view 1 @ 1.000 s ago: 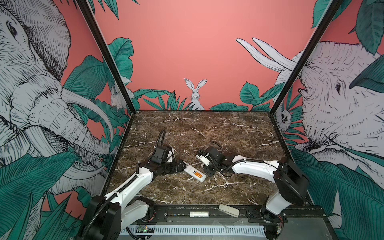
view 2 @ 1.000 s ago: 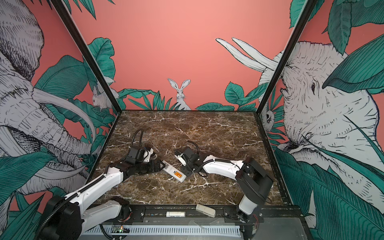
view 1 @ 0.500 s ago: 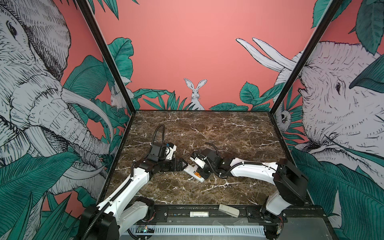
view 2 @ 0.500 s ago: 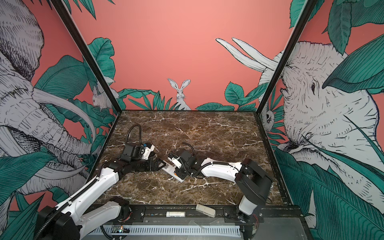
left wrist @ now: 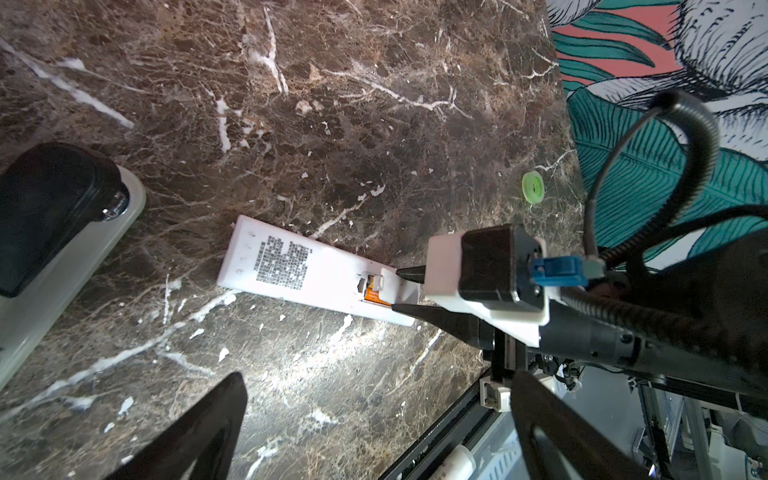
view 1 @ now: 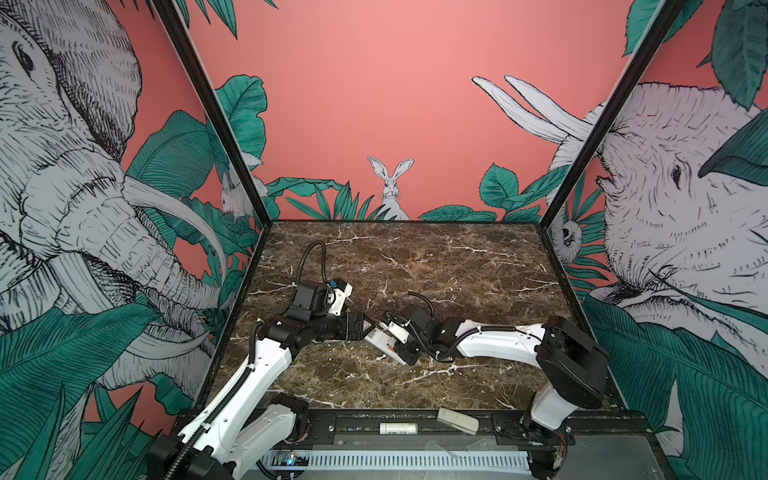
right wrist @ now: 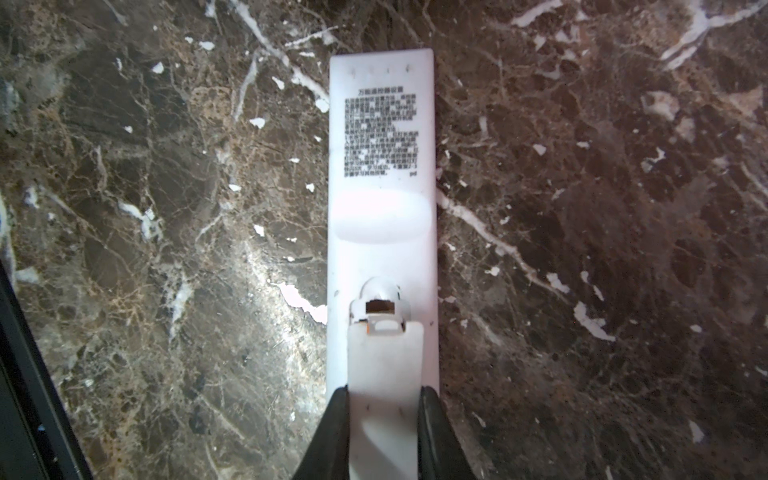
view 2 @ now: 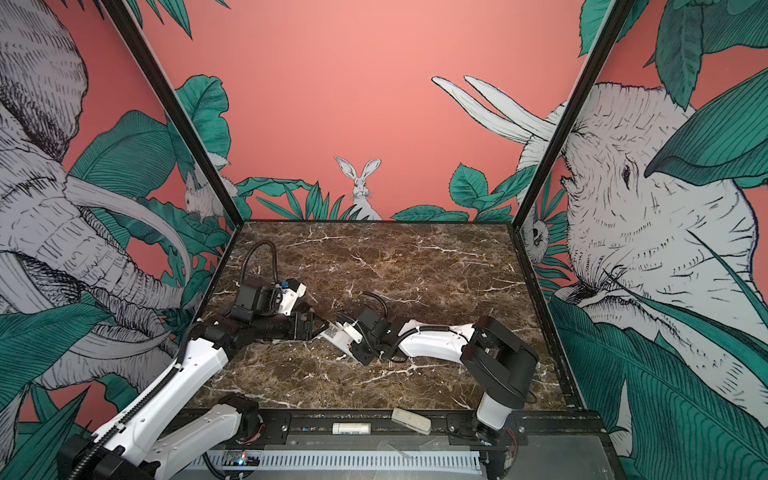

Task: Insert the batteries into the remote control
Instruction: 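Lower the cover onto the battery compartment with the right gripper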

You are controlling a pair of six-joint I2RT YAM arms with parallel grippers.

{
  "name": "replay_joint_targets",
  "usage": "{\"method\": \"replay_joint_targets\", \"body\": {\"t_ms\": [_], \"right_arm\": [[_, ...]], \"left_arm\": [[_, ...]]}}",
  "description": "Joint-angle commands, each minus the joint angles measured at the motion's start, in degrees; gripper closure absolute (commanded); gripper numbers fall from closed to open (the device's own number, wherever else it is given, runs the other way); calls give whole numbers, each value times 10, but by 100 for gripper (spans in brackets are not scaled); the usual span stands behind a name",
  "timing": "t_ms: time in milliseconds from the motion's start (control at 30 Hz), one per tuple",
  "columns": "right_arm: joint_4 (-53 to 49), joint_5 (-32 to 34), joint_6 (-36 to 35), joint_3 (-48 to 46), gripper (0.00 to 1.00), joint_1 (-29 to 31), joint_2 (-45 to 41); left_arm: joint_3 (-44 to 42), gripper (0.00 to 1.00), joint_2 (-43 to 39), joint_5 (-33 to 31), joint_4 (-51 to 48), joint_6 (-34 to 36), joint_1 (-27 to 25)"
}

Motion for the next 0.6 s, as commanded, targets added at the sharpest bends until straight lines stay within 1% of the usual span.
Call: {"method": "replay_joint_targets", "body": {"t_ms": [0, 567], "right_arm": [[9, 4, 0, 1, 80, 5, 11], [-5, 3, -6, 23, 80, 8, 30]], "left_arm": [[9, 1, -5, 0, -18, 12, 2], [5, 1, -11, -5, -16, 13, 3]]}}
